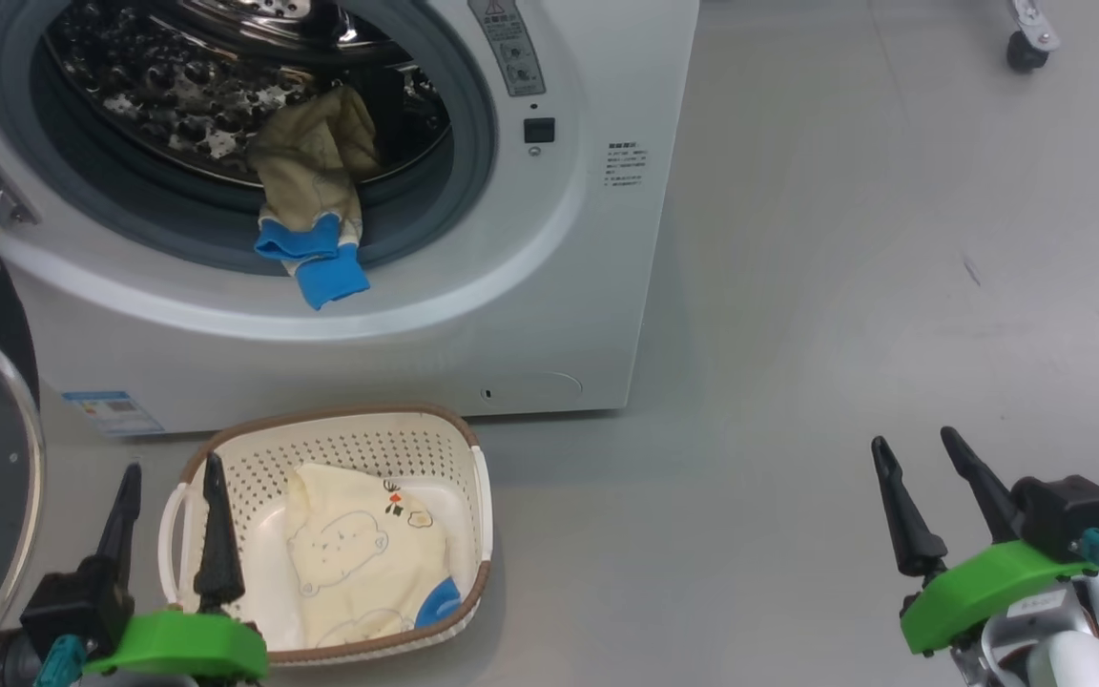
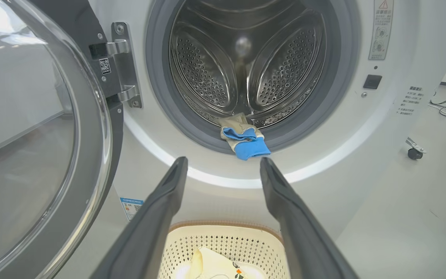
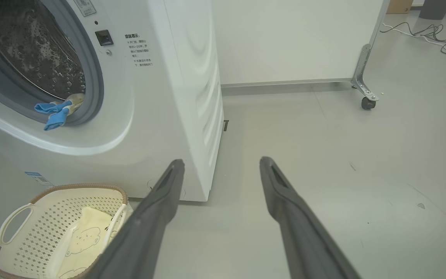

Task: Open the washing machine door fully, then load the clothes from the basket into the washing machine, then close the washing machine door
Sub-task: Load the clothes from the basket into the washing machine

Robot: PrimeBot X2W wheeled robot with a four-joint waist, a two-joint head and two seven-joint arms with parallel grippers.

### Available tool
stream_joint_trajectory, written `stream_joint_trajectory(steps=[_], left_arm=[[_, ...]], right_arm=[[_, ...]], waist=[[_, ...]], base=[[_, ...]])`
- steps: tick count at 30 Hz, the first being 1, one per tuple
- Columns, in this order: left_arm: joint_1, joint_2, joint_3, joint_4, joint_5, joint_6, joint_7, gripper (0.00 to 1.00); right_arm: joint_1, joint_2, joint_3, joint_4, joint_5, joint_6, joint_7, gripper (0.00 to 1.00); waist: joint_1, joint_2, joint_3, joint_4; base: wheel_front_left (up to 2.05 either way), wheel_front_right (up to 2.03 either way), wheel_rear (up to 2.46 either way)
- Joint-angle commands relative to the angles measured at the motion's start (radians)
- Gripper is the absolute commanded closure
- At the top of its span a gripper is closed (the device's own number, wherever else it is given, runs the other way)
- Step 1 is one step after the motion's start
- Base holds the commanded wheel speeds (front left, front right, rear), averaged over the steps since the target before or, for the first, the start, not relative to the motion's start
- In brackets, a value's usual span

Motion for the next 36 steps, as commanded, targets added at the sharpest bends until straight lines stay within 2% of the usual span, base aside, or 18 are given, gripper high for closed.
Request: stream_joint_trajectory(steps=[1,14,36], left_arm=[[-0.014,0.011,0.034,-0.045,0.010,0.005,-0.007,0.00],[0.064,-0.003,0.009,-0.081,0.011,0.016,-0.006,0.00],[0.040,0.000,-0.017,-0.051,0.003,0.028,0.008,0.00]], right_arm=[[-0.011,-0.015,0.020,-0.039,-0.008,0.000,0.005,0.00],[0.023,-0.015,0.025,-0.074,-0.014,0.000,0.039,0.00],[0.026,-0.015,0.039,-0.086,-0.004,0.000,0.044,0.00]], waist=[[0.0001,-0.0001,-0.024,0.014],[0.0001,-0.0001,-0.076,0.024],[0.0001,-0.0001,-0.070,0.026]], base=[[0.00,0.00,0.00],[0.00,0.00,0.00],[0.00,0.00,0.00]])
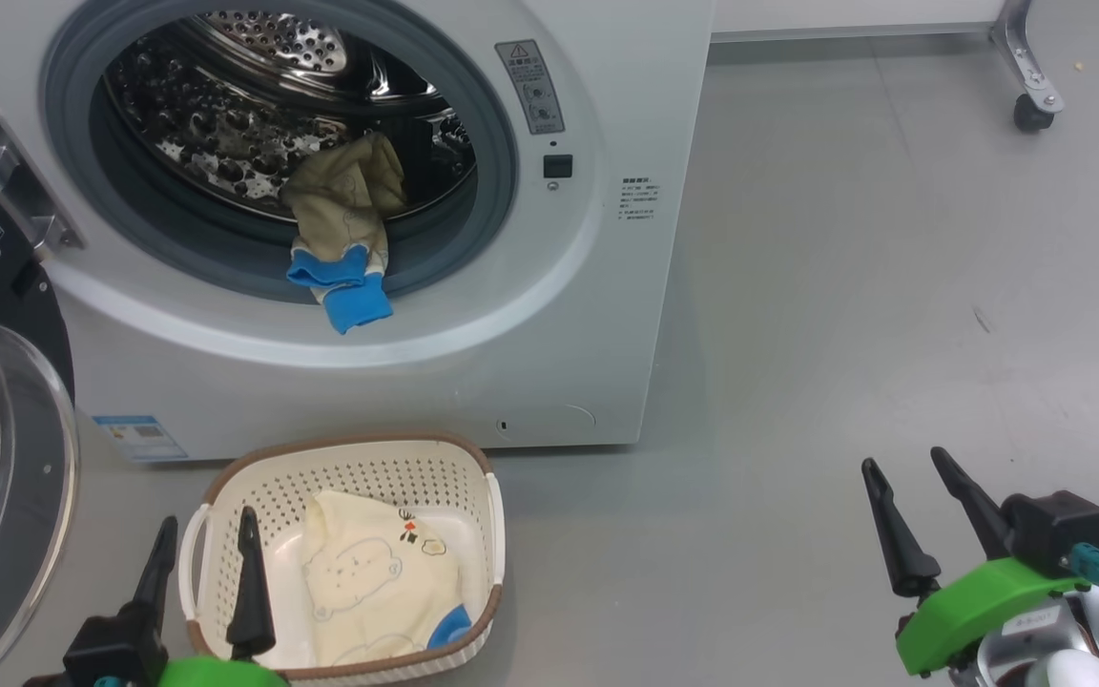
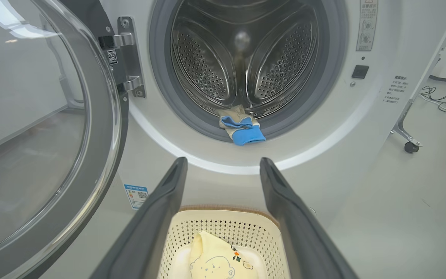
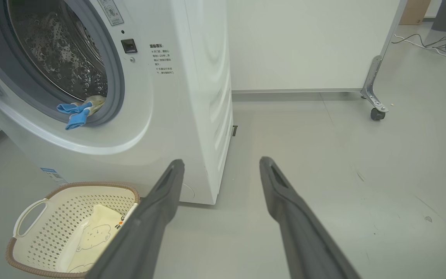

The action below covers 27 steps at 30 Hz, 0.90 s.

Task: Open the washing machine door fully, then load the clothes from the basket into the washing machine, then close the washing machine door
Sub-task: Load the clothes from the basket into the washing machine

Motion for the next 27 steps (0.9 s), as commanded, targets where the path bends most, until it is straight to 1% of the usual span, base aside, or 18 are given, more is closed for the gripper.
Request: stream_joint_trajectory(steps=[1,6,11,16,23,24,27], left_arm=[[-0.057,0.012,0.026,-0.024,-0.005,0.006,0.001,0.00],[-0.096,0.014,0.013,0.002,-0.007,0.000,0.018,0.00],[-0.165,0.018,0.003,0.065,-0.020,-0.014,0.051,0.00],[-0.267,0.043,-0.007,0.179,-0.021,-0.033,0.105,0.00],[-0.443,0.092,-0.016,0.370,-0.029,-0.076,0.189,0.00],[-0.443,0.092,-0.016,0.370,-0.029,-0.076,0.189,0.00],[-0.521,0.123,-0.016,0.450,-0.027,-0.090,0.217,0.00]], right_arm=[[-0.023,-0.016,0.028,-0.039,0.004,0.000,-0.001,0.00],[-0.037,-0.016,0.038,-0.040,0.010,0.000,-0.003,0.00],[-0.052,-0.016,0.042,-0.034,0.019,0.000,-0.011,0.00],[-0.074,-0.016,0.058,-0.020,0.034,0.000,-0.024,0.00],[-0.115,-0.016,0.070,0.008,0.058,0.000,-0.058,0.00],[-0.115,-0.016,0.070,0.008,0.058,0.000,-0.058,0.00],[-0.134,-0.016,0.078,0.026,0.073,0.000,-0.076,0.00]], waist=[[0.0001,-0.0001,0.006,-0.002],[0.0001,-0.0001,0.030,-0.016],[0.0001,-0.0001,0.055,-0.042],[0.0001,-0.0001,0.083,-0.083],[0.0001,-0.0001,0.142,-0.157],[0.0001,-0.0001,0.142,-0.157],[0.0001,-0.0001,0.174,-0.191]], base=[[0.00,0.00,0.00],[0.00,0.00,0.00],[0.00,0.00,0.00],[0.00,0.00,0.00],[0.00,0.00,0.00],[0.00,0.00,0.00],[0.00,0.00,0.00]])
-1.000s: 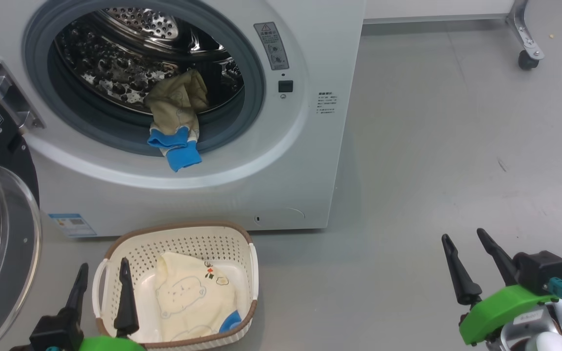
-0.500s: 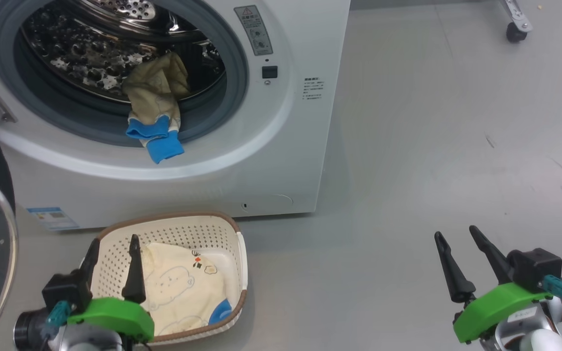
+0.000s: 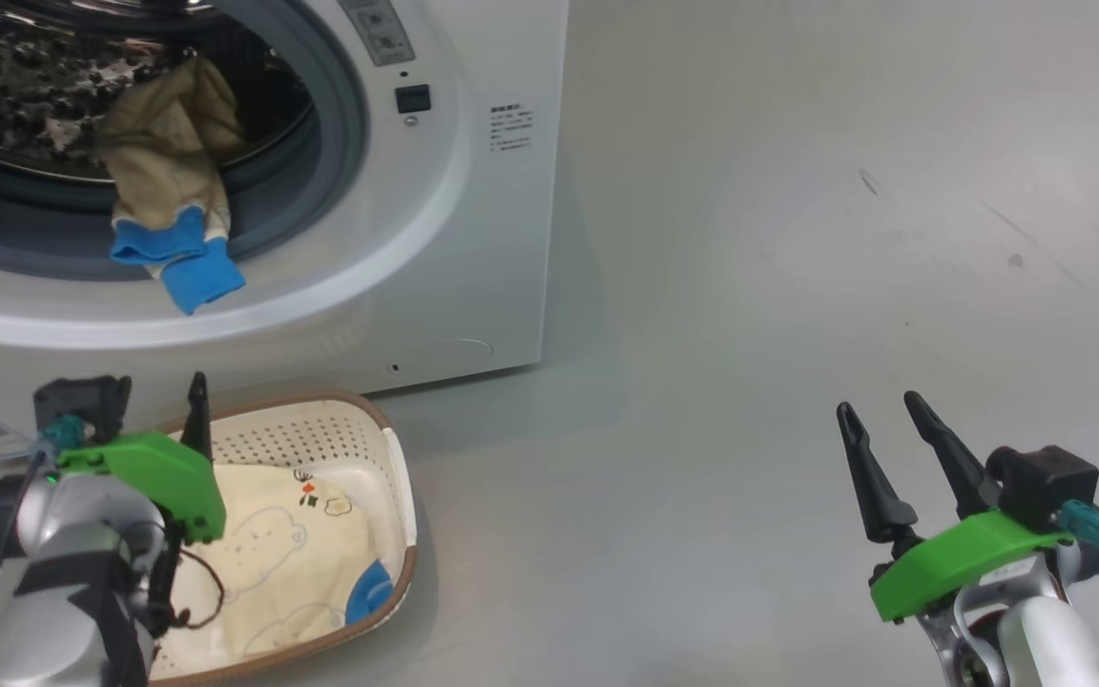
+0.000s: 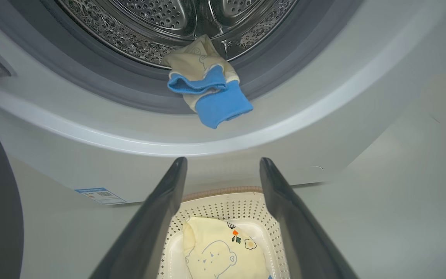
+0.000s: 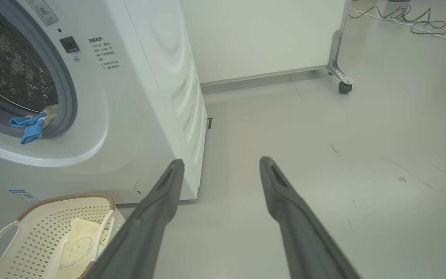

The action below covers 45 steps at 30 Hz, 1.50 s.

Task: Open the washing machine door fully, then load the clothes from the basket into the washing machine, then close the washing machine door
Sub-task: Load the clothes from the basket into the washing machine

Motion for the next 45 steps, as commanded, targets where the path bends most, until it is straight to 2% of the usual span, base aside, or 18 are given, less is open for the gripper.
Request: stream_joint_trajectory(steps=[1,9,19,27,34,35,38,39,45], left_arm=[[-0.058,0.048,0.036,-0.011,-0.005,-0.004,0.002,0.00],[-0.253,0.145,0.012,0.126,0.041,-0.017,0.037,0.00],[-0.468,0.237,-0.096,0.214,0.142,-0.061,0.143,0.00],[-0.548,0.271,-0.175,0.295,0.192,-0.088,0.218,0.00],[-0.588,0.281,-0.215,0.348,0.205,-0.098,0.240,0.00],[-0.591,0.281,-0.215,0.358,0.201,-0.099,0.246,0.06],[-0.598,0.278,-0.229,0.379,0.204,-0.100,0.250,0.80],[-0.599,0.278,-0.233,0.383,0.206,-0.100,0.249,1.00],[-0.602,0.278,-0.245,0.409,0.206,-0.093,0.239,1.00]], right_arm=[[-0.041,-0.015,0.023,-0.022,0.008,0.000,-0.015,0.00],[-0.081,-0.015,0.043,0.025,0.045,0.000,-0.058,0.00],[-0.134,-0.015,0.091,0.082,0.095,0.000,-0.097,0.00],[-0.164,-0.015,0.115,0.106,0.119,0.000,-0.108,0.00],[-0.172,-0.015,0.123,0.116,0.128,0.000,-0.110,0.00],[-0.174,-0.015,0.124,0.114,0.129,0.000,-0.110,0.00],[-0.175,-0.015,0.125,0.109,0.132,0.000,-0.111,0.00],[-0.175,-0.015,0.126,0.108,0.133,0.000,-0.111,0.00],[-0.173,-0.015,0.127,0.103,0.140,0.000,-0.111,0.00]], waist=[[0.0000,0.0000,0.035,-0.036],[0.0000,0.0000,0.108,-0.101],[0.0000,0.0000,0.199,-0.135],[0.0000,0.0000,0.234,-0.156],[0.0000,0.0000,0.240,-0.164],[0.0000,0.0000,0.241,-0.166],[0.0000,0.0000,0.239,-0.168],[0.0000,0.0000,0.238,-0.170],[0.0000,0.0000,0.239,-0.172]], base=[[0.00,0.00,0.00],[0.00,0.00,0.00],[0.00,0.00,0.00],[0.00,0.00,0.00],[0.00,0.00,0.00],[0.00,0.00,0.00],[0.00,0.00,0.00],[0.00,0.00,0.00],[0.00,0.00,0.00]])
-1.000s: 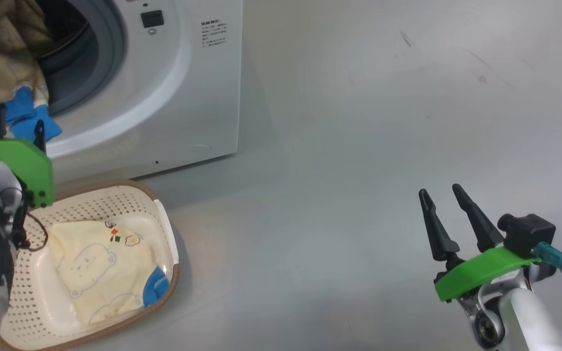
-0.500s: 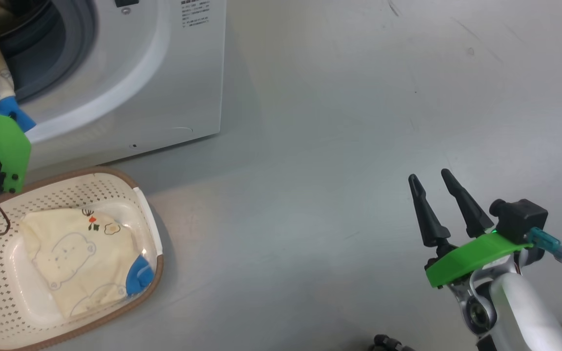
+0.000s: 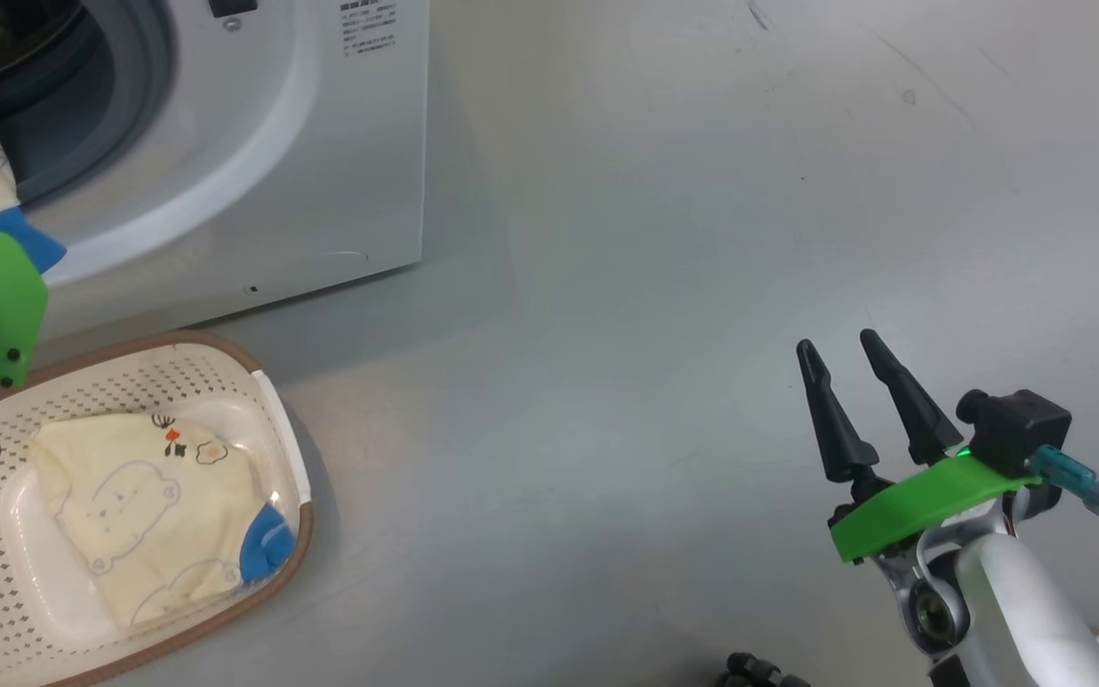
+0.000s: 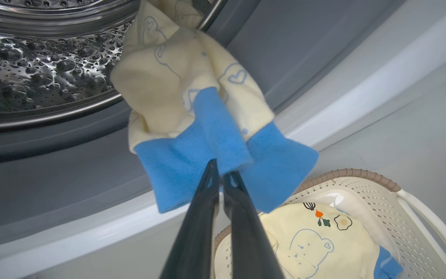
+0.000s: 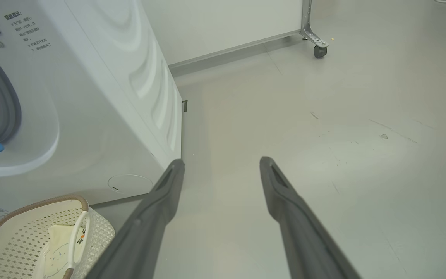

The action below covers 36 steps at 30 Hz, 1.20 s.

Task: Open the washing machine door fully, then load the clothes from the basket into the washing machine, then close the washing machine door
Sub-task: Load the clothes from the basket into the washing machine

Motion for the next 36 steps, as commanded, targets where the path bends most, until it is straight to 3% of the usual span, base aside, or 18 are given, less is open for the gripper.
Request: stream_joint_trajectory(steps=[1,18,26,36], left_arm=[[-0.043,0.053,0.017,-0.016,0.010,0.008,-0.011,1.00],[-0.187,0.023,-0.001,-0.050,-0.017,0.009,0.006,1.00],[-0.227,0.038,0.058,-0.097,-0.076,0.055,-0.064,1.00],[-0.305,0.104,0.139,-0.110,-0.136,0.111,-0.208,1.00]], right_arm=[[-0.017,-0.015,0.019,-0.031,0.008,0.000,-0.009,0.00],[-0.018,-0.015,0.012,-0.033,0.011,0.000,-0.009,0.00],[-0.030,-0.015,0.041,-0.032,0.047,0.000,-0.009,0.00],[-0.035,-0.015,0.057,-0.065,0.076,0.000,-0.009,0.00]], waist=[[-0.0001,0.0000,0.000,0.000],[-0.0001,0.0000,0.001,0.036],[-0.0001,0.0000,0.042,-0.003],[-0.0001,0.0000,0.154,-0.079]], base=[[0.00,0.00,0.00],[0.00,0.00,0.00],[0.00,0.00,0.00],[0.00,0.00,0.00]])
